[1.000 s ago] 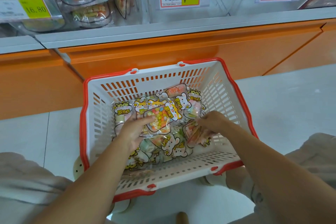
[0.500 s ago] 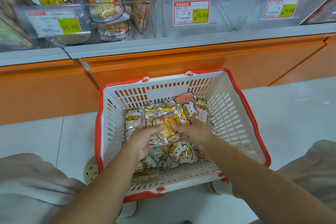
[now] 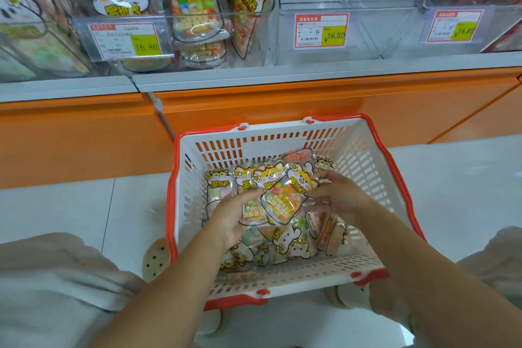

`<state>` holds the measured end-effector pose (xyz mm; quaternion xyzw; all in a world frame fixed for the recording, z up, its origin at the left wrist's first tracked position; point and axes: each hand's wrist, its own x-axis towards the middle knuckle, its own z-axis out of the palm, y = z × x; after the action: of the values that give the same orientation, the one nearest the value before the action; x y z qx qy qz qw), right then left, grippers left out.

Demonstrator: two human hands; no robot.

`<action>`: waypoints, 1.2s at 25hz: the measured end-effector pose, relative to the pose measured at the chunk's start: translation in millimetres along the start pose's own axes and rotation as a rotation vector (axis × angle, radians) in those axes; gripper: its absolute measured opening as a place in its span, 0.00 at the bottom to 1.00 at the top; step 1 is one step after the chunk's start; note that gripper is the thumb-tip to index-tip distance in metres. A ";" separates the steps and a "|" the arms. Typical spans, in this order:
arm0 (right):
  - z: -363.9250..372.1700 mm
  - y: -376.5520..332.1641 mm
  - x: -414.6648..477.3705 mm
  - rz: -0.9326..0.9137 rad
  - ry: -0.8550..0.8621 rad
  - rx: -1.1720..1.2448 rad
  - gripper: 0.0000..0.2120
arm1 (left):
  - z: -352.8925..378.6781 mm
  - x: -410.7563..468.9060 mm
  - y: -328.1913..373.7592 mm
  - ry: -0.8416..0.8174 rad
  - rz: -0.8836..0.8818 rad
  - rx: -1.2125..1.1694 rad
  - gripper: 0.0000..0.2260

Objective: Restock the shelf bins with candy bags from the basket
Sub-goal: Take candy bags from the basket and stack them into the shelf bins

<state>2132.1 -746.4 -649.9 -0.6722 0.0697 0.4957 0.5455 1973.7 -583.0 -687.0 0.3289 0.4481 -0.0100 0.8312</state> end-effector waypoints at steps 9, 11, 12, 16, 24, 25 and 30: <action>12.2 13.5 -14.7 -0.029 -0.035 0.264 0.13 | 20.2 -6.4 -5.7 -0.082 0.027 -0.014 0.29; 3.6 7.9 -17.9 -0.066 -0.021 0.214 0.18 | 22.6 -6.8 -5.3 -0.076 0.025 -0.019 0.27; -2.4 4.8 -18.8 -0.088 0.003 0.179 0.18 | 23.6 -7.6 -5.5 -0.065 0.036 -0.005 0.34; -26.6 -2.9 -21.3 -0.137 0.060 0.109 0.12 | 27.8 -9.3 -4.2 -0.074 0.048 0.035 0.19; -27.6 19.6 -34.0 -0.108 0.071 0.221 0.06 | 45.0 -15.2 -18.5 -0.001 0.034 0.099 0.22; -29.6 16.4 -35.7 -0.133 0.069 0.190 0.05 | 45.2 -15.5 -15.7 -0.019 0.044 0.117 0.33; -3.0 10.8 -45.5 -0.170 0.032 0.091 0.08 | 44.3 -23.3 -4.9 -0.087 0.034 0.173 0.42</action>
<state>2104.2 -773.4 -623.6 -0.6581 0.0438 0.4331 0.6144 1990.9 -617.9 -655.2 0.4064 0.4035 -0.0488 0.8183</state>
